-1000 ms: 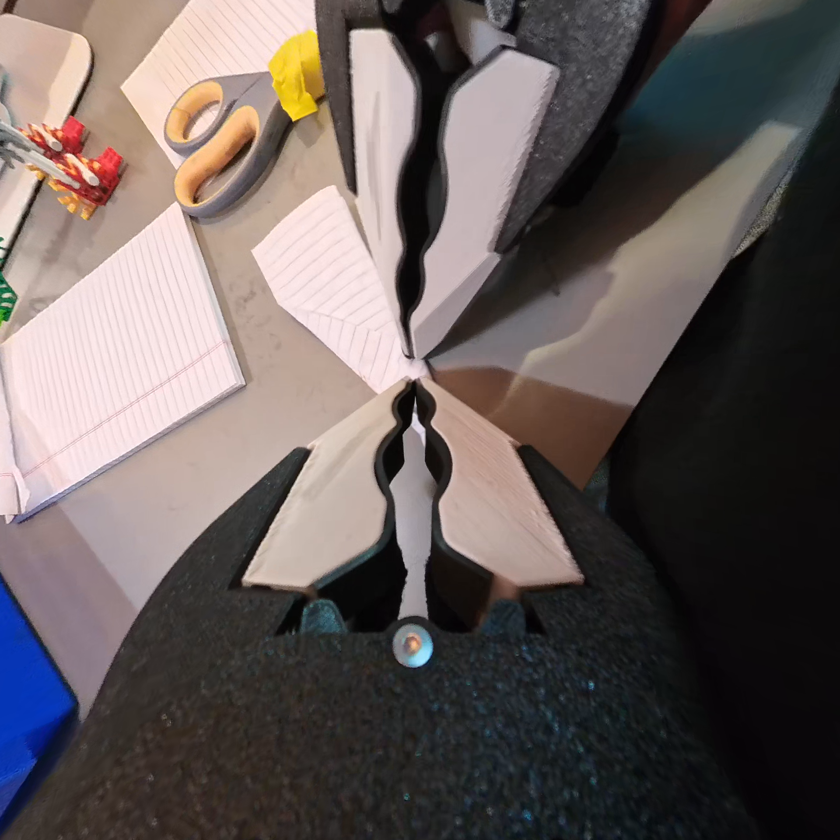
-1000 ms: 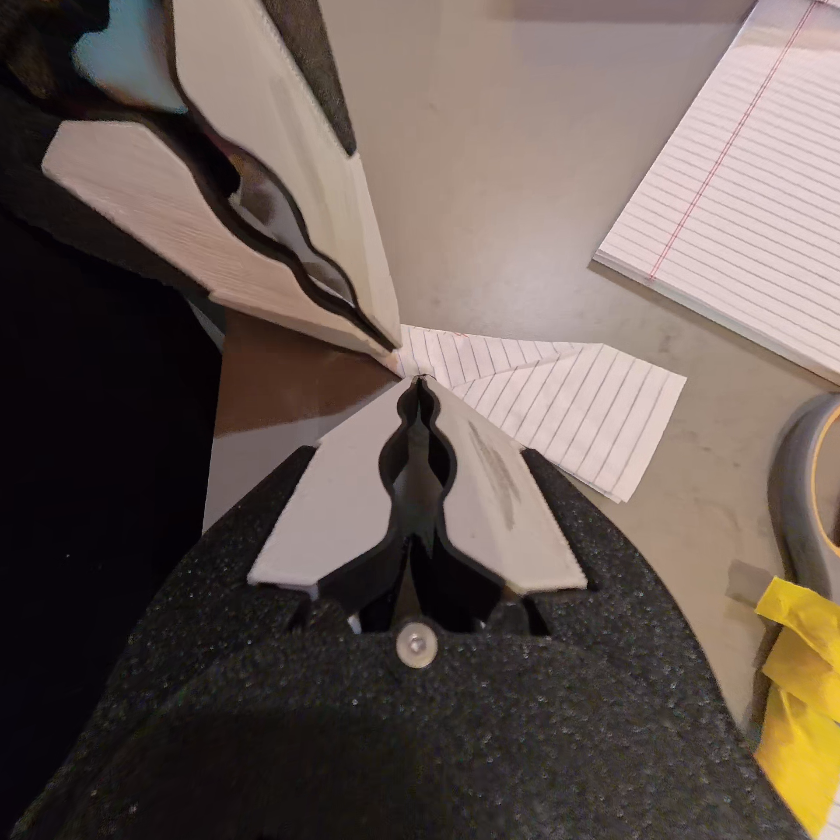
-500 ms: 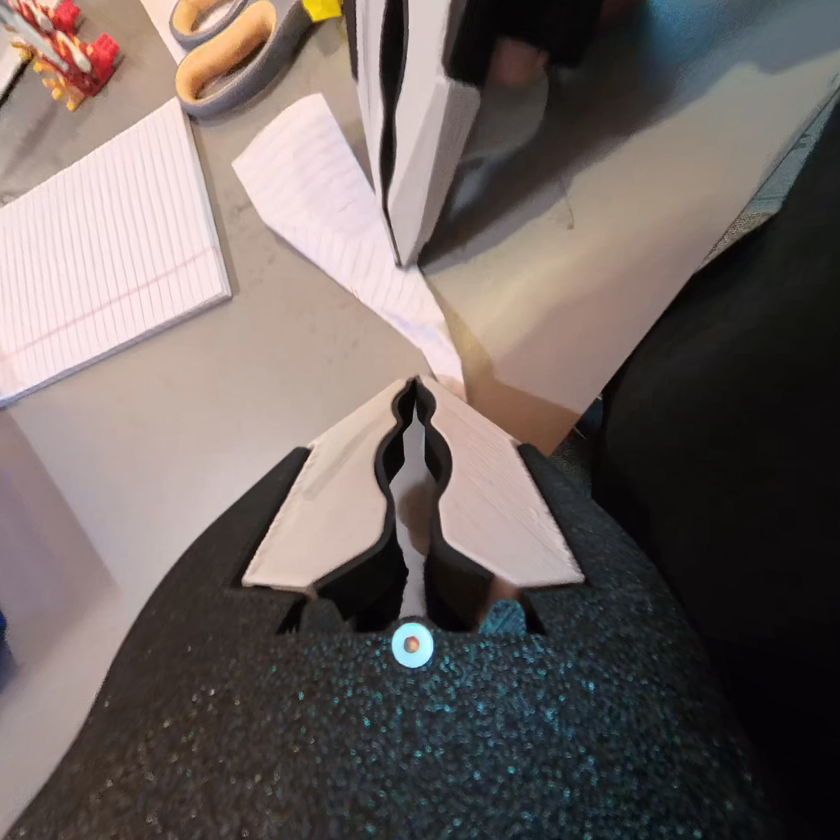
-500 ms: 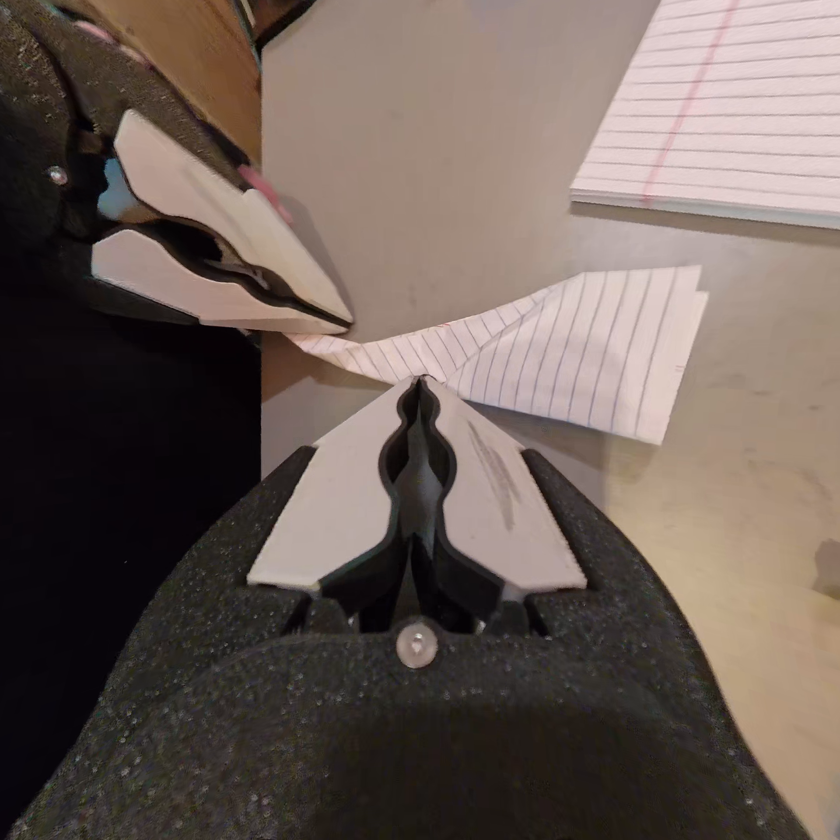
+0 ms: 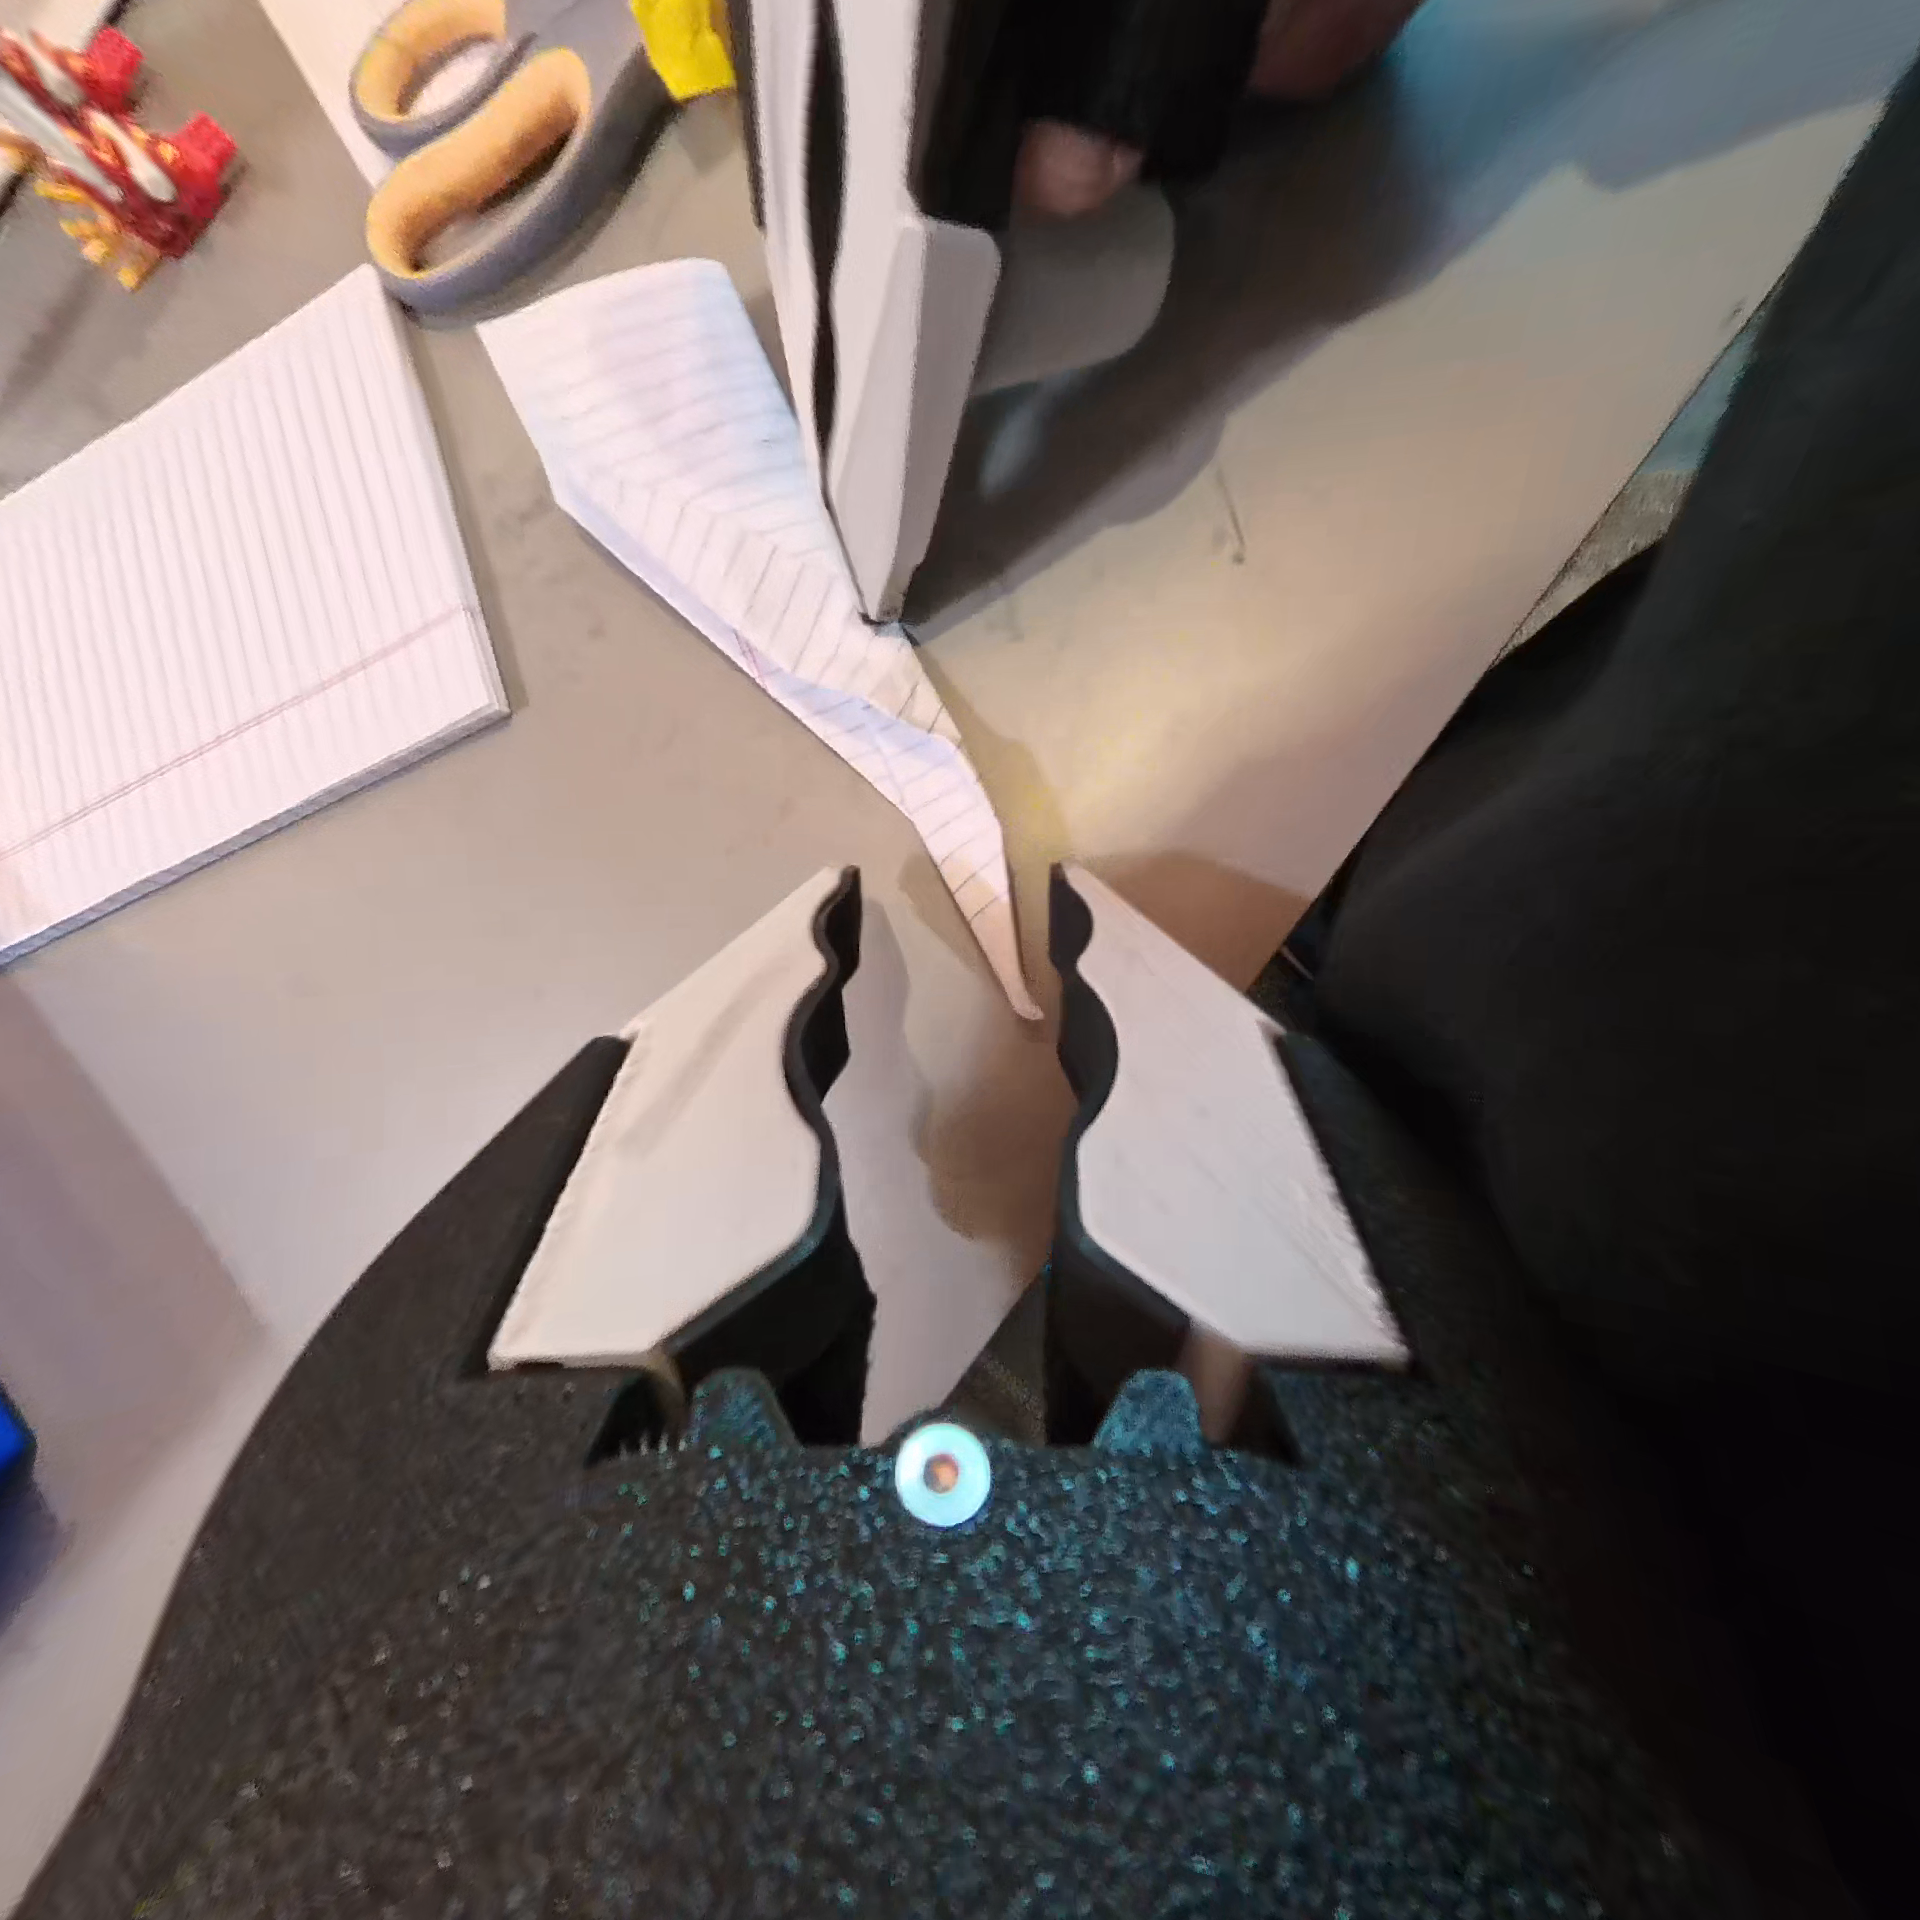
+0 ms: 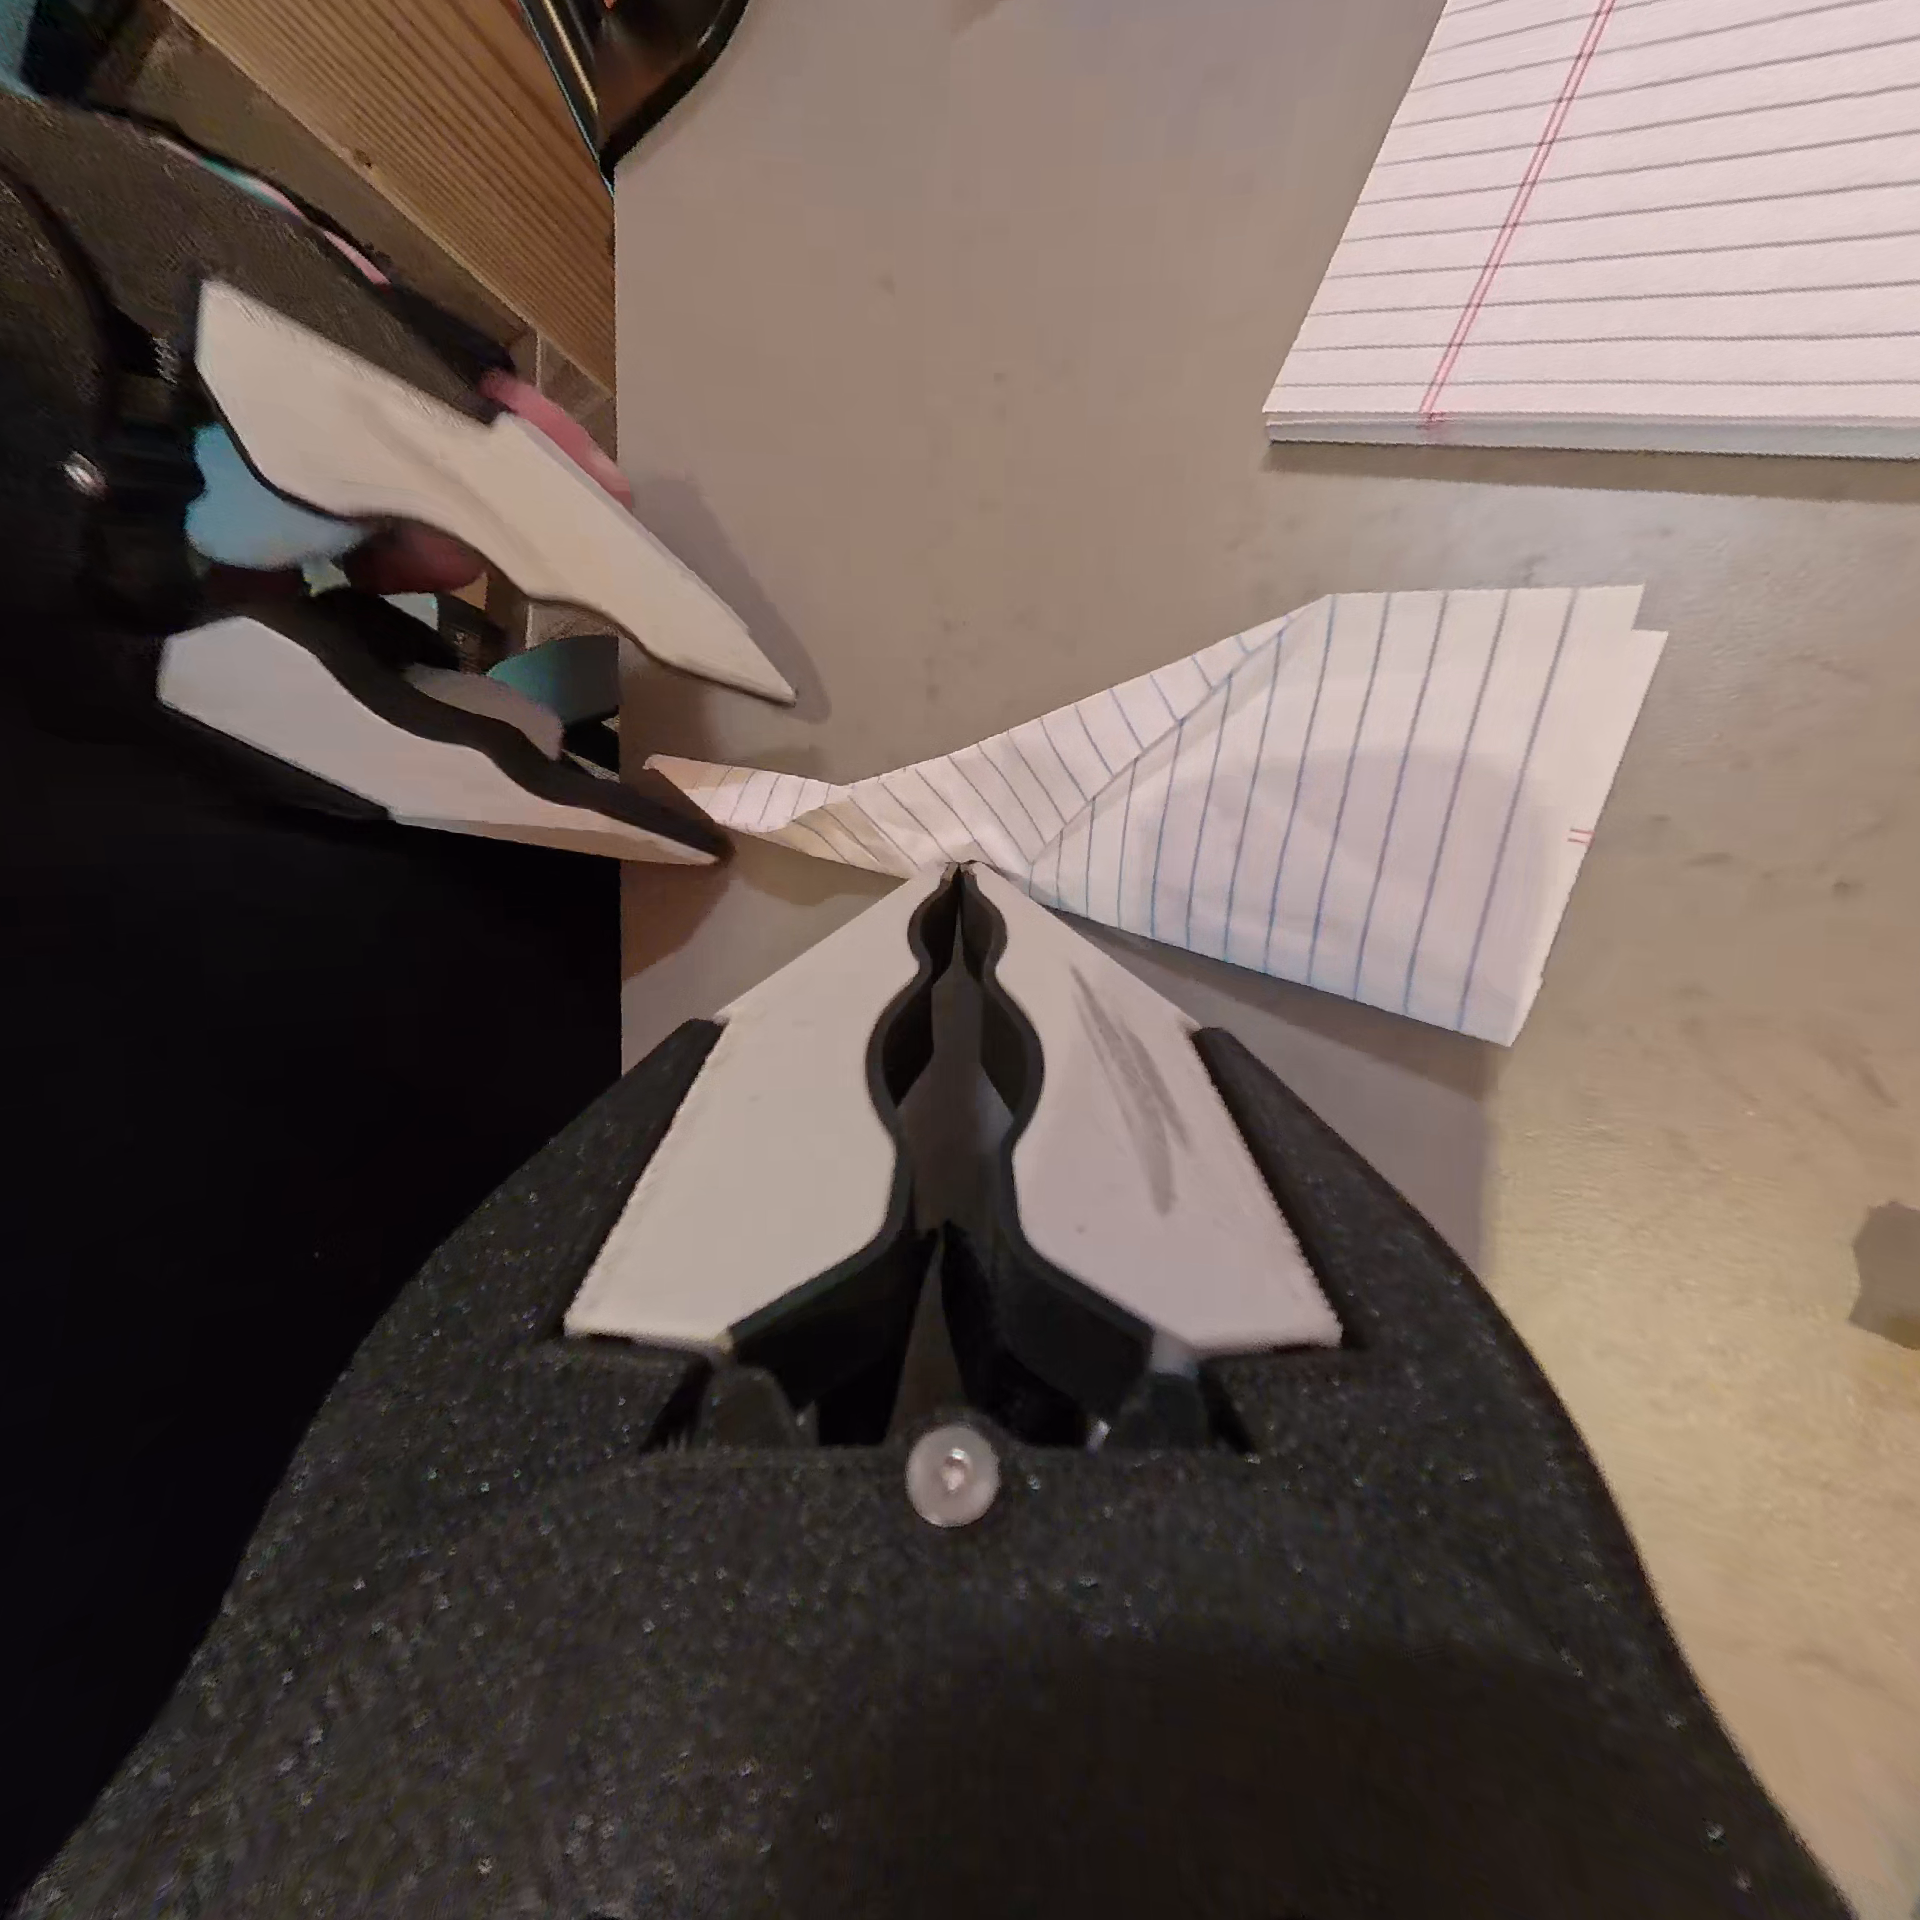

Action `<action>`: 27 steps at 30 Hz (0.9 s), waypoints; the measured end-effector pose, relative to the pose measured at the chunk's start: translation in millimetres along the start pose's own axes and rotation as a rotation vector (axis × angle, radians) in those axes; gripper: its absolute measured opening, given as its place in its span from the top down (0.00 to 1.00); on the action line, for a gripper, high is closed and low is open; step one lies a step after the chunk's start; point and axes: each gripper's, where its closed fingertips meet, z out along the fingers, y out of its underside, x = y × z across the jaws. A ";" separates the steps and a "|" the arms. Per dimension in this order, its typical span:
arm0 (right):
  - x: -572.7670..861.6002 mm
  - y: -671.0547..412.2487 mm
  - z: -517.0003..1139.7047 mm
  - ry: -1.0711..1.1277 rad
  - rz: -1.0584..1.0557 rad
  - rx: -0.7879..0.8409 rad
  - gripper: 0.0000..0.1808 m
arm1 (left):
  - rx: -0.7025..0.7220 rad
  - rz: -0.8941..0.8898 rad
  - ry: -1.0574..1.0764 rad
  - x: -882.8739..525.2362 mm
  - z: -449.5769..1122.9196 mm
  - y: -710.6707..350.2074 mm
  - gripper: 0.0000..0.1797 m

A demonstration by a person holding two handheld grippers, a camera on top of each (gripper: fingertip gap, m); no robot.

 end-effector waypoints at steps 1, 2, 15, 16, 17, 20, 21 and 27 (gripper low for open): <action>0.1 -0.3 -0.2 -0.004 0.006 0.002 1.00 | -0.009 0.015 0.006 2.3 3.3 1.2 0.84; -0.3 -0.7 -0.5 -0.009 0.007 0.005 1.00 | -0.009 0.025 -0.007 1.2 5.0 0.1 0.90; 9.9 -30.6 -53.3 -0.016 0.044 0.346 0.90 | 0.175 -0.538 0.217 -18.6 -3.2 -18.8 1.00; 11.1 -32.1 -58.7 -0.002 0.039 0.370 0.88 | 0.197 -0.616 0.248 -22.1 -4.1 -20.8 1.00; 13.6 -32.6 -63.0 0.014 0.044 0.382 0.87 | 0.214 -0.685 0.297 -22.5 -4.8 -22.8 1.00; 20.5 -36.6 -75.6 0.068 0.044 0.435 0.84 | 0.267 -0.844 0.385 -27.1 -6.5 -27.5 1.00; 22.1 -36.2 -77.7 0.072 0.057 0.439 0.83 | 0.286 -0.888 0.422 -27.2 -7.8 -29.9 1.00; 26.8 -33.8 -81.1 -0.008 0.211 0.508 0.79 | 0.422 -1.095 0.587 -33.3 -18.4 -47.8 1.00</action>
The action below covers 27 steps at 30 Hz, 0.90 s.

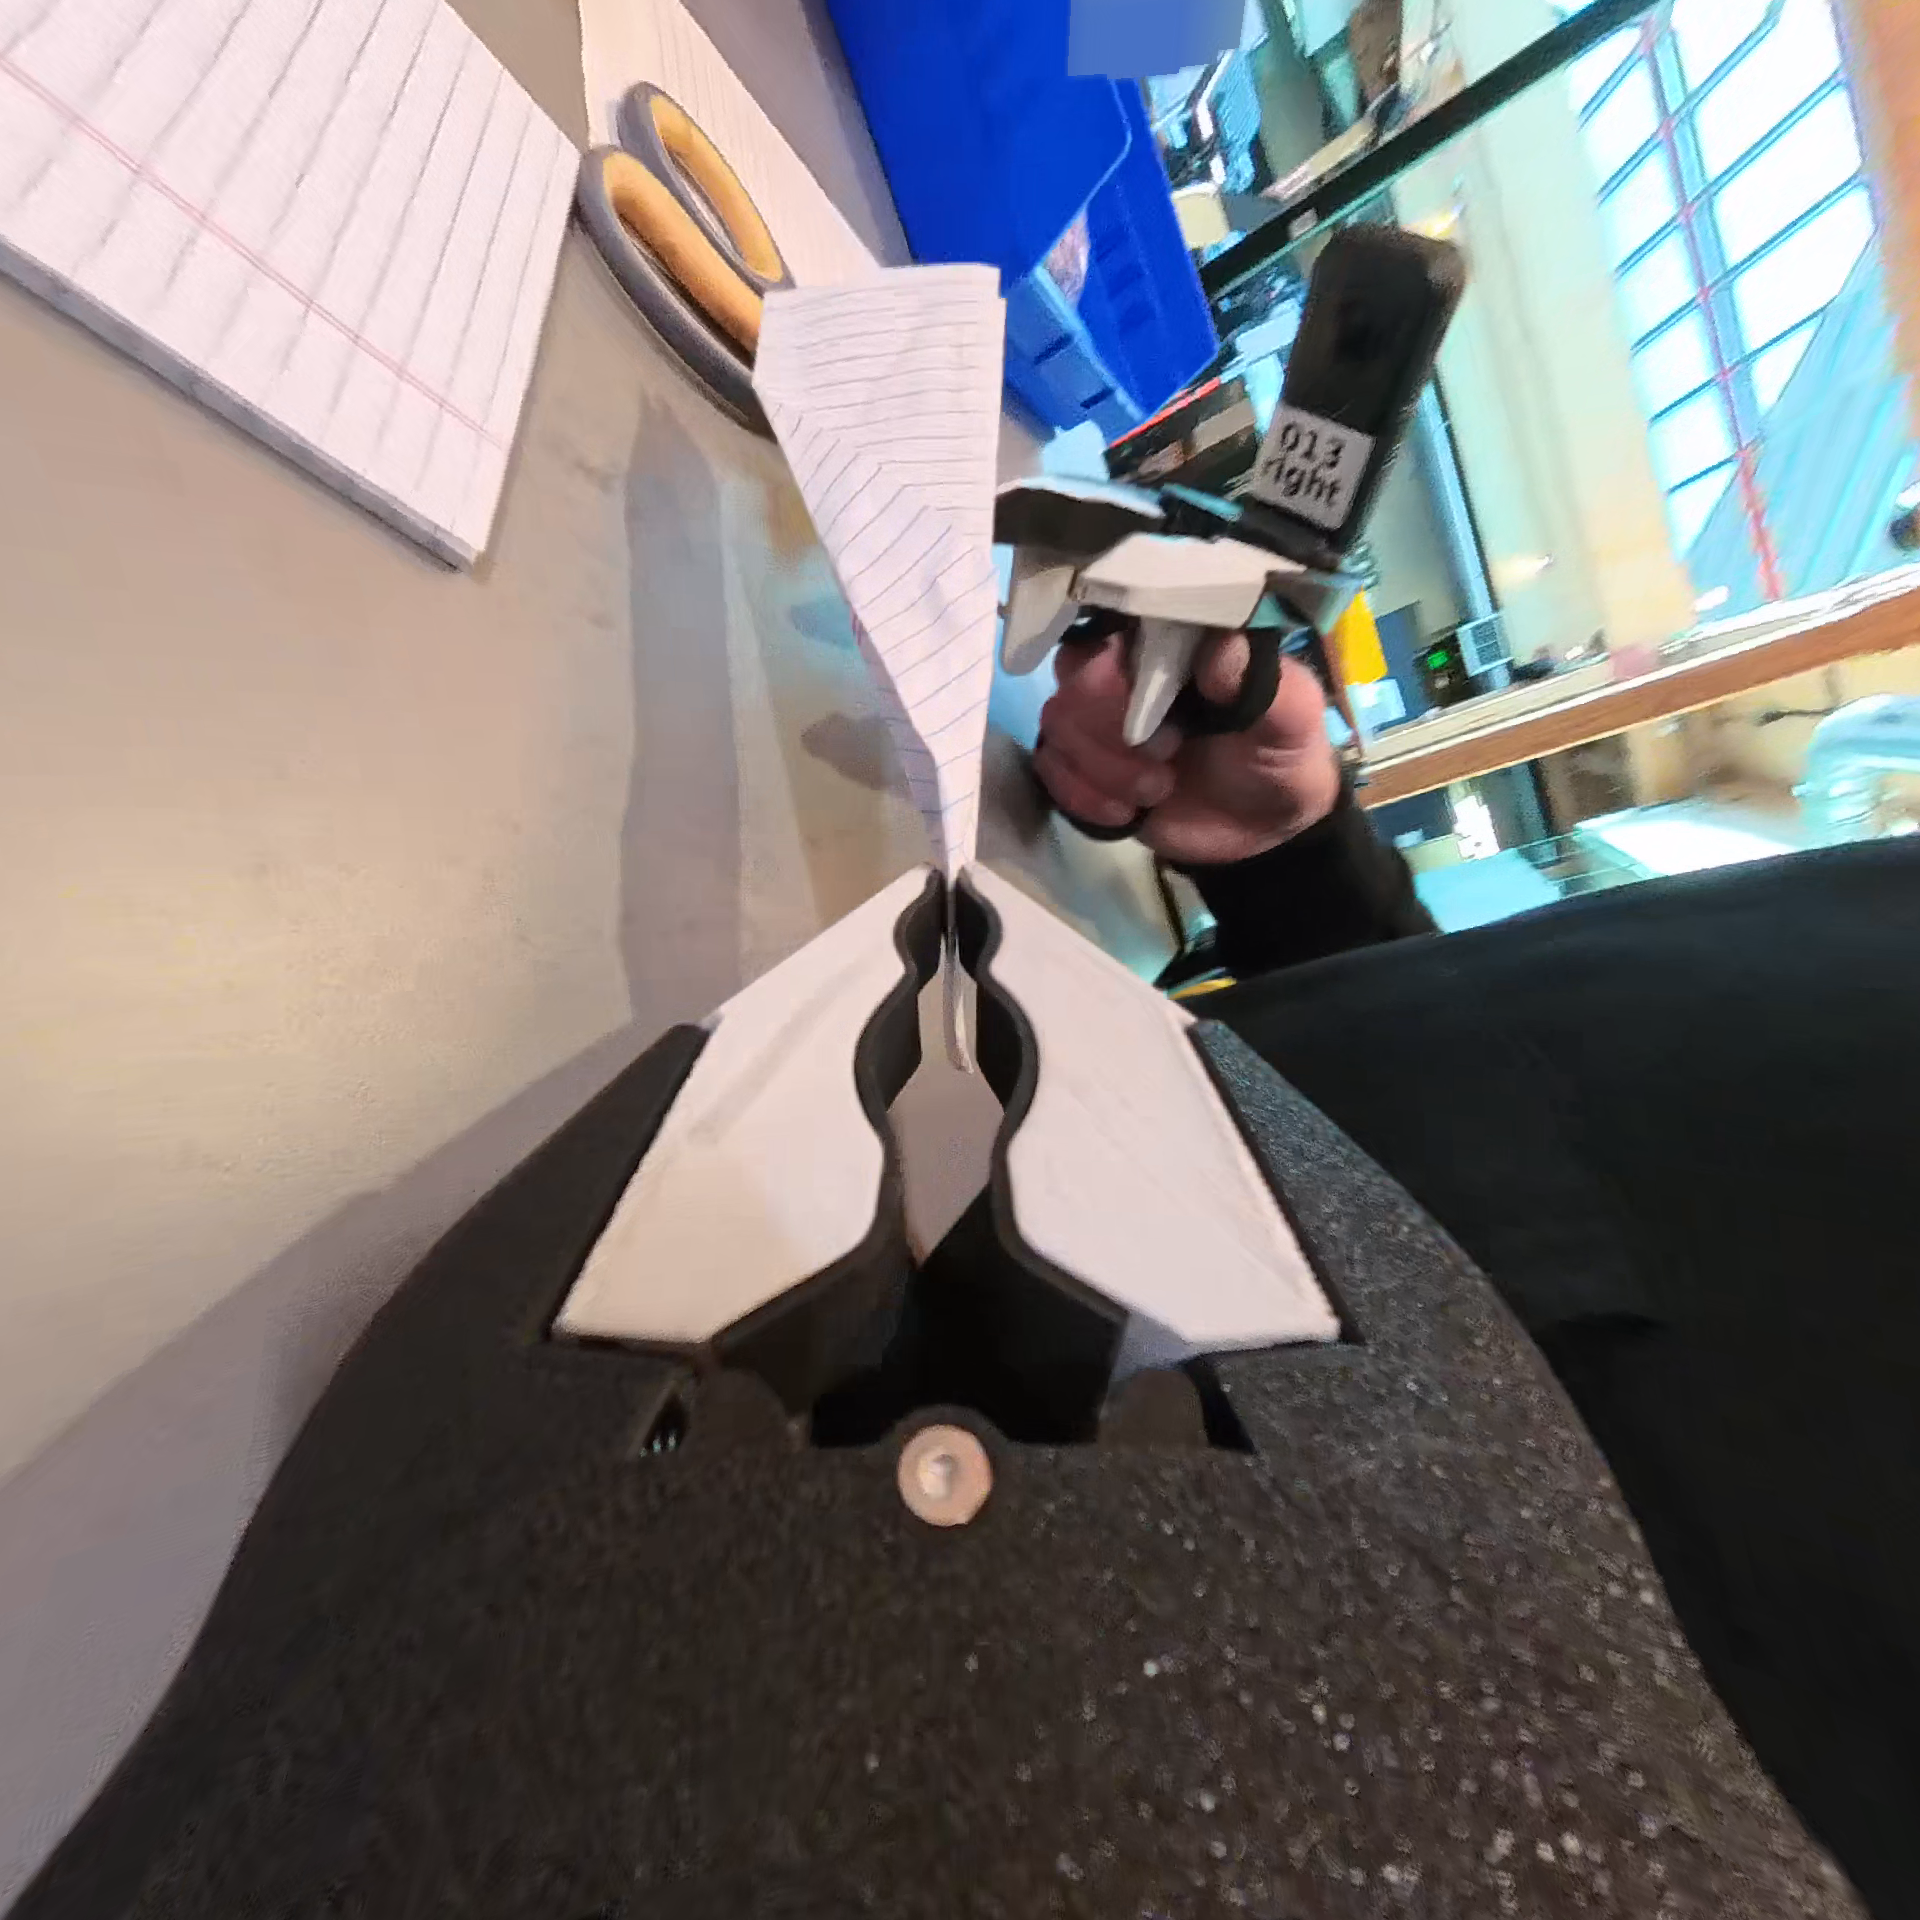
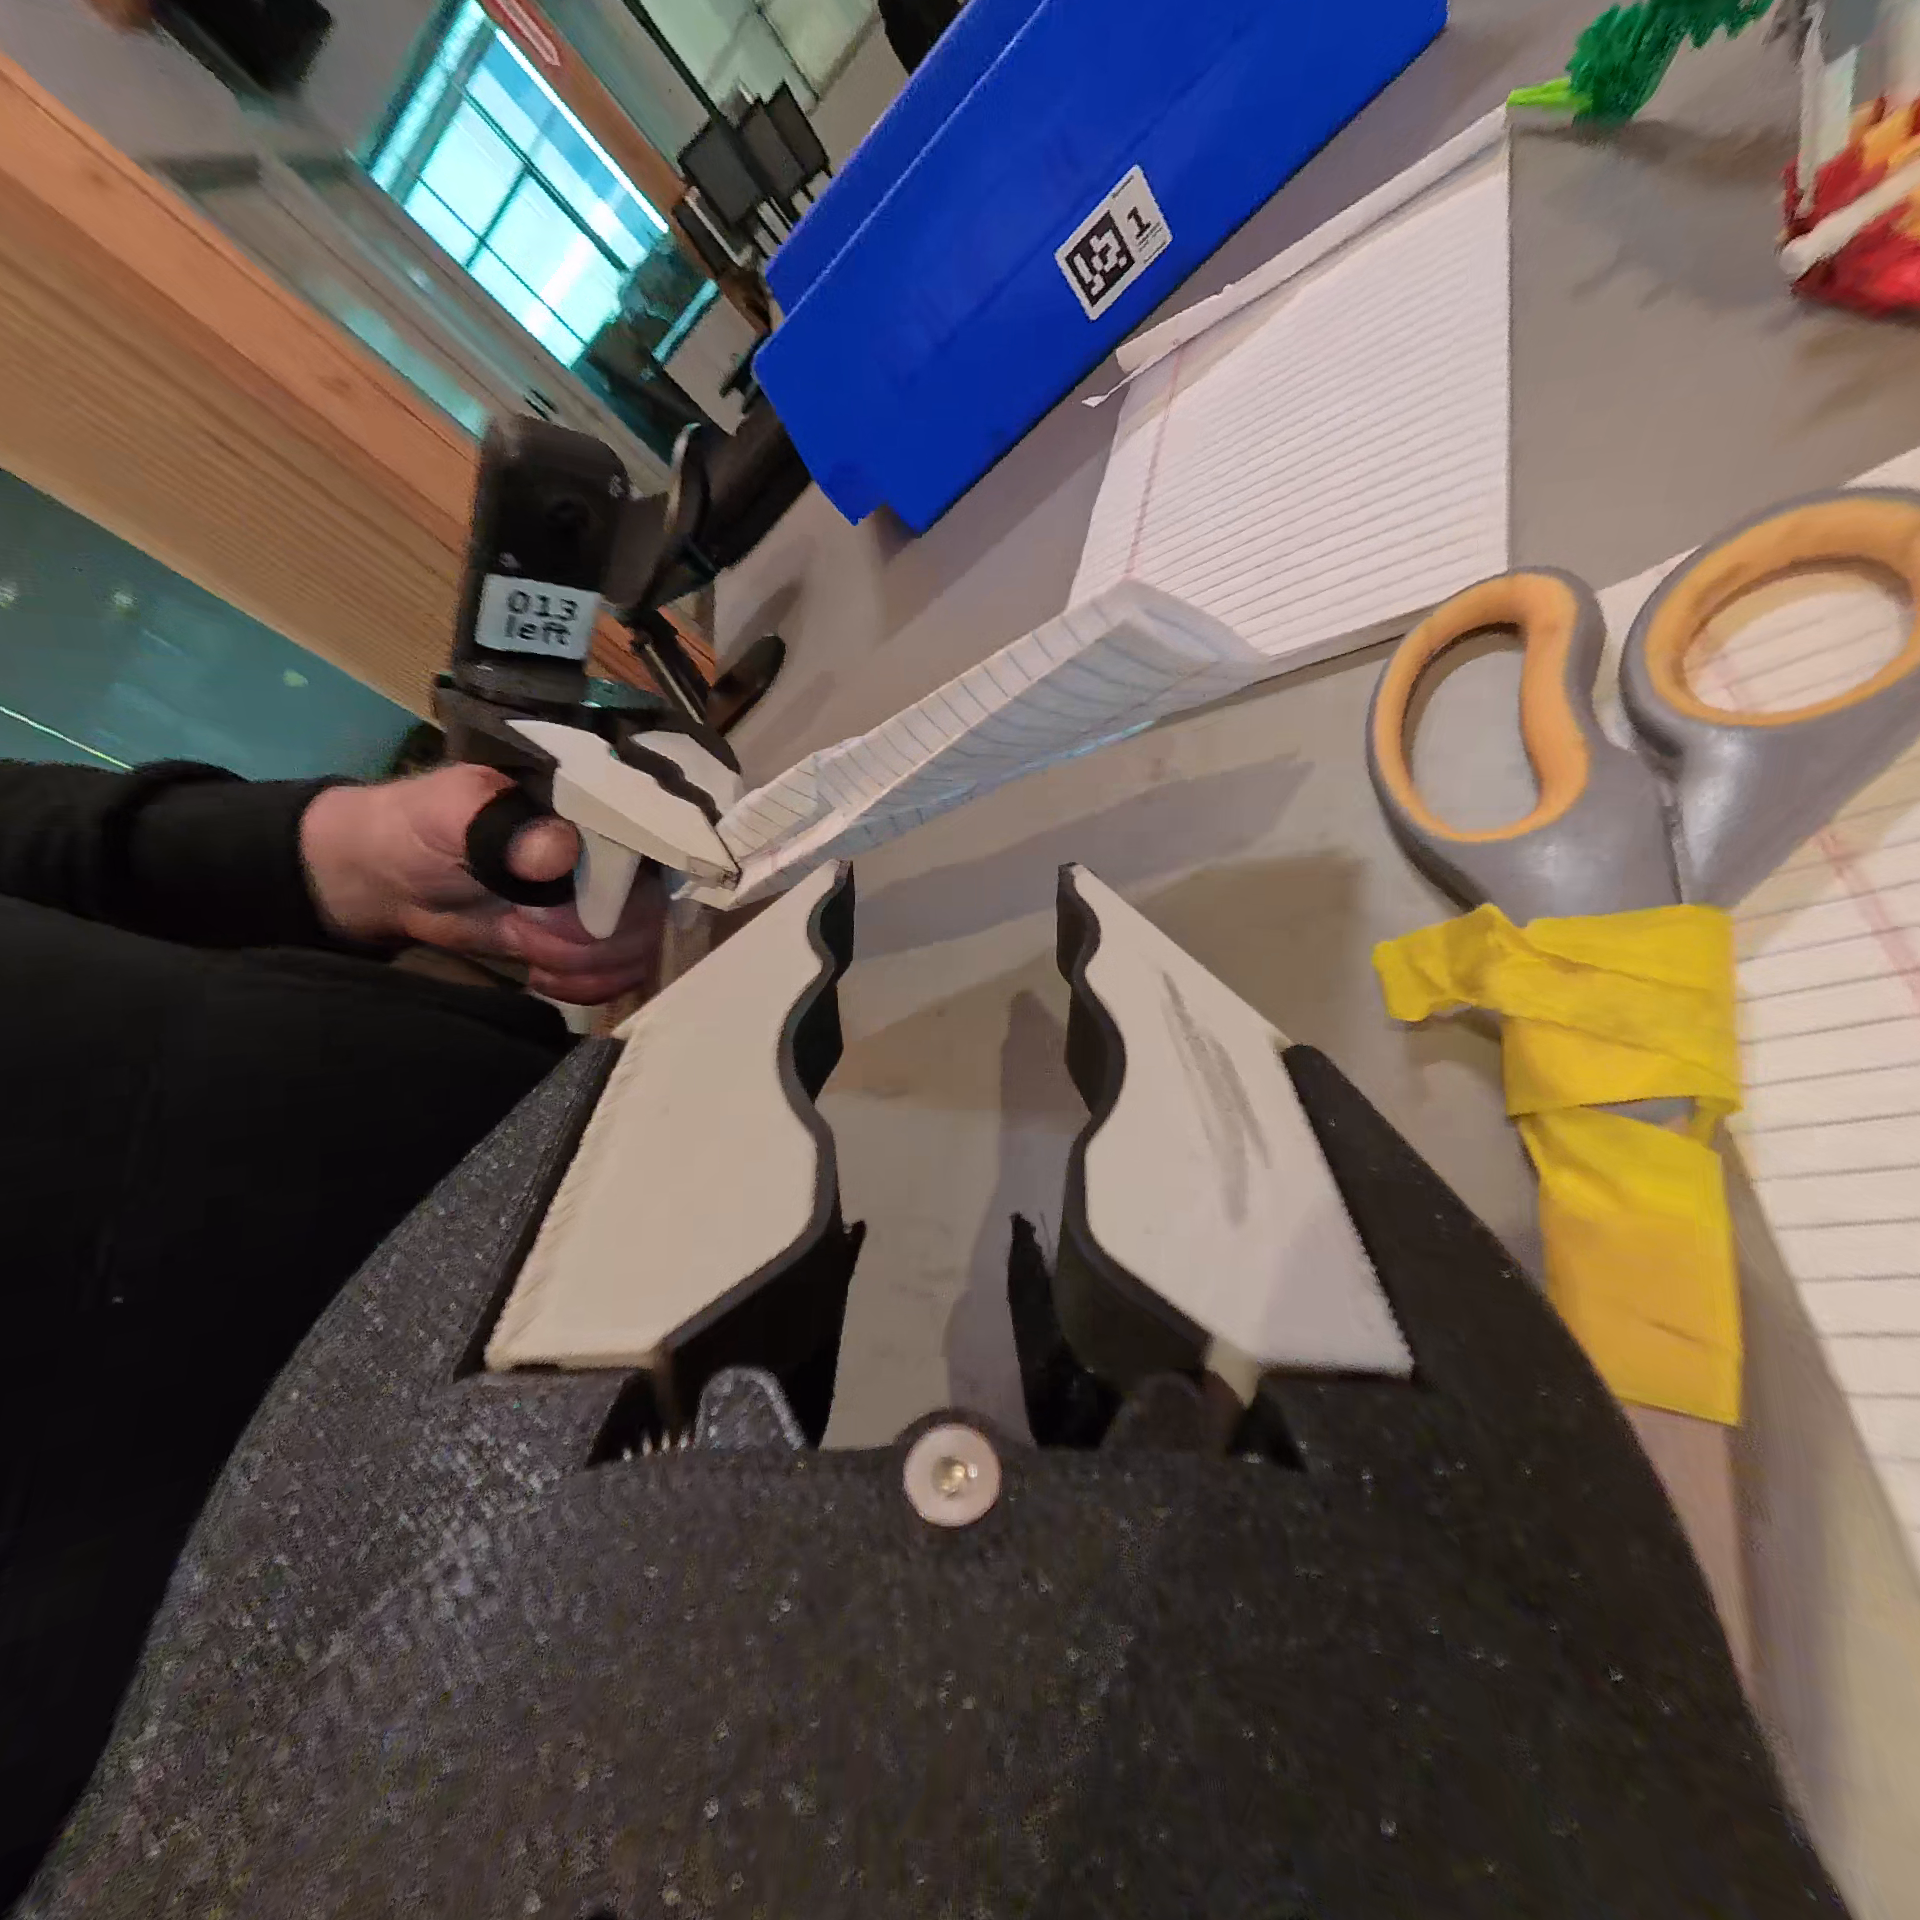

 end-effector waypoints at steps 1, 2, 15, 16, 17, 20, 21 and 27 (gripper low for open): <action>-2.5 1.0 2.0 -0.025 0.028 -0.002 0.78 | 0.005 -0.033 0.034 2.8 0.6 -0.5 1.00; -5.2 1.5 4.6 -0.047 0.052 -0.006 0.76 | 0.016 -0.058 0.056 4.4 1.0 -1.6 1.00; -57.6 -15.0 26.4 -0.423 0.261 0.097 0.77 | 0.126 -0.228 0.349 36.7 4.4 -16.3 1.00; -59.6 -16.8 25.5 -0.440 0.266 0.107 0.79 | 0.135 -0.232 0.359 36.8 3.4 -17.5 1.00; -60.7 -18.6 24.1 -0.452 0.262 0.121 0.85 | 0.145 -0.237 0.366 36.5 2.5 -19.0 1.00; -62.0 -21.4 21.3 -0.464 0.247 0.142 0.94 | 0.159 -0.256 0.377 34.7 1.7 -21.2 0.99; -63.0 -23.0 20.0 -0.469 0.238 0.153 0.98 | 0.157 -0.256 0.372 33.8 2.3 -20.9 0.99; -61.2 -25.5 20.6 -0.449 0.213 0.166 1.00 | 0.150 -0.217 0.306 25.4 6.8 -21.6 0.99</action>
